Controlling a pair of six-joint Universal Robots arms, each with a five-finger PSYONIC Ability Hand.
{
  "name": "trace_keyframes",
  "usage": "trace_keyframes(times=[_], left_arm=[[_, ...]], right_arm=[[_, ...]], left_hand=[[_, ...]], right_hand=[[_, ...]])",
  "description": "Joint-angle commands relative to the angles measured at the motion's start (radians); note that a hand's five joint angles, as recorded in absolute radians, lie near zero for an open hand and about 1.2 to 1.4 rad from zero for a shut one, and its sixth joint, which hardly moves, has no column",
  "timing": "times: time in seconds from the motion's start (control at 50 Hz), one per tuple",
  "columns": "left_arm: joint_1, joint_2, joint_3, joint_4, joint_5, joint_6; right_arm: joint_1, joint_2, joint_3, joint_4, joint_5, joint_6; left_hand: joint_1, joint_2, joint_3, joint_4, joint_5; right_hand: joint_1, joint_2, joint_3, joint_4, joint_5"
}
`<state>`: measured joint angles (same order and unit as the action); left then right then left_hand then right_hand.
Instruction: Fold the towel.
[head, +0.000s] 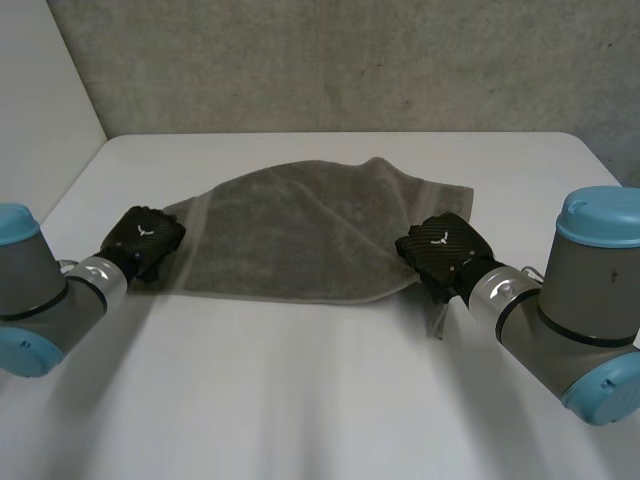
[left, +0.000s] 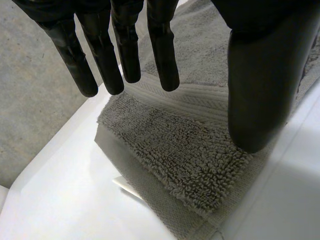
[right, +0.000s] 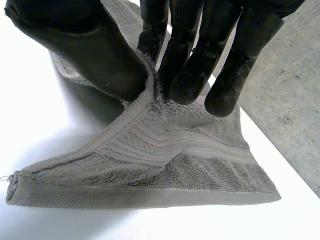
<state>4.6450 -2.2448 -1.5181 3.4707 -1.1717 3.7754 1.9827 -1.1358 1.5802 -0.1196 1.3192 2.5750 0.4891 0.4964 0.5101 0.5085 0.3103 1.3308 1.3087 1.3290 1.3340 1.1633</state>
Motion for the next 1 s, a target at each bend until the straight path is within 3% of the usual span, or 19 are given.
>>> trace_keyframes(times=[0.02, 0.2, 0.34, 0.46, 0.78, 0.84, 0.88, 1.0], left_arm=[[0.000, -0.027, 0.059, -0.064, -0.002, -0.005], [0.003, -0.078, 0.140, -0.188, -0.008, -0.005], [0.006, -0.078, 0.151, -0.196, -0.008, -0.005], [0.008, -0.090, 0.167, -0.199, -0.008, -0.013], [0.011, -0.099, 0.190, -0.260, -0.008, -0.019], [0.014, -0.101, 0.205, -0.288, -0.005, -0.022], [0.024, -0.102, 0.216, -0.318, -0.008, -0.028], [0.028, -0.072, 0.207, -0.331, -0.057, -0.052]], right_arm=[[-0.001, 0.002, -0.002, 0.000, 0.000, -0.002], [-0.001, 0.005, 0.000, 0.000, 0.000, -0.004], [-0.002, 0.013, -0.002, 0.000, 0.000, -0.006], [-0.002, 0.018, -0.002, -0.002, 0.000, -0.009], [-0.002, 0.019, -0.002, -0.002, 0.000, -0.009], [-0.002, 0.021, -0.002, -0.002, 0.000, -0.010], [-0.001, 0.025, -0.002, 0.000, 0.000, -0.010], [-0.001, 0.025, -0.002, 0.000, 0.002, -0.010]], left_hand=[[0.039, 0.031, 0.017, 0.019, 0.043], [0.050, 0.043, 0.029, 0.031, 0.055], [0.050, 0.043, 0.029, 0.031, 0.055], [0.347, 0.339, 0.326, 0.327, 0.351], [0.306, 0.298, 0.285, 0.286, 0.310], [0.502, 0.495, 0.481, 0.483, 0.507], [0.905, 0.898, 0.884, 0.886, 0.909], [0.907, 0.900, 0.886, 0.888, 0.911]], right_hand=[[0.065, 0.088, 0.067, 0.062, 0.058], [0.065, 0.088, 0.067, 0.062, 0.058], [0.065, 0.088, 0.067, 0.062, 0.058], [0.065, 0.088, 0.067, 0.062, 0.058], [0.065, 0.088, 0.067, 0.062, 0.058], [0.065, 0.088, 0.067, 0.062, 0.058], [0.065, 0.088, 0.067, 0.062, 0.058], [0.065, 0.088, 0.067, 0.062, 0.058]])
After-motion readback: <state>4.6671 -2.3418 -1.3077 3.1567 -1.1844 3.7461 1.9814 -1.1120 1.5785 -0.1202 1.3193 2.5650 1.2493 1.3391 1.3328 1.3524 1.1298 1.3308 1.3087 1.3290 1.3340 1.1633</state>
